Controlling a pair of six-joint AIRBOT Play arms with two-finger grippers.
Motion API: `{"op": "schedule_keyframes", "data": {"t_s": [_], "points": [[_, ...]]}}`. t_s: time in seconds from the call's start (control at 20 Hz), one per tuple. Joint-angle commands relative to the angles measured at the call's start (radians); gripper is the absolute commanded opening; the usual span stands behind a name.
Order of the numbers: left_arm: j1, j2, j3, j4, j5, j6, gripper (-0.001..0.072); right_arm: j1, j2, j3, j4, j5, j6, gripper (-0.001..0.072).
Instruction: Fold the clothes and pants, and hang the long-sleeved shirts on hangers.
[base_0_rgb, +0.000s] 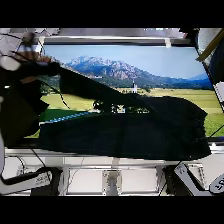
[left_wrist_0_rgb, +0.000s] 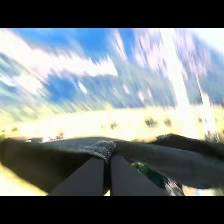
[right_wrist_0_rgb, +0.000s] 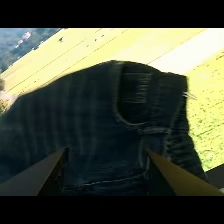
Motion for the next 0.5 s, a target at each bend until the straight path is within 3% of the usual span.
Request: {"op": "schedule_keyframes", "data": {"t_s": [0.0, 0.1, 0.2, 0.3, 0.45], "points": [[0.056, 0.093, 0.005, 0.131, 0.040, -0.051, 0.0019, 0.001, -0.001, 0.001, 0.005, 0.027, 0.002, 0.0523], [0.060, 0.104, 0.005, 0.263, 0.129, -0.140, 0.0018, 0.000, -0.001, 0.001, -0.003, 0.034, 0.002, 0.0522], [0.061, 0.109, 0.005, 0.315, 0.291, -0.164, 0.0018, 0.001, -0.001, 0.001, -0.003, 0.030, 0.002, 0.0522], [0.061, 0.091, 0.006, 0.297, 0.438, -0.177, 0.0018, 0.001, -0.002, 0.001, -0.002, 0.021, 0.003, 0.0522], [0.052, 0.034, 0.008, 0.260, 0.473, -0.179, 0.0018, 0.001, -0.010, -0.002, 0.002, 0.021, 0.008, 0.0522]]}}
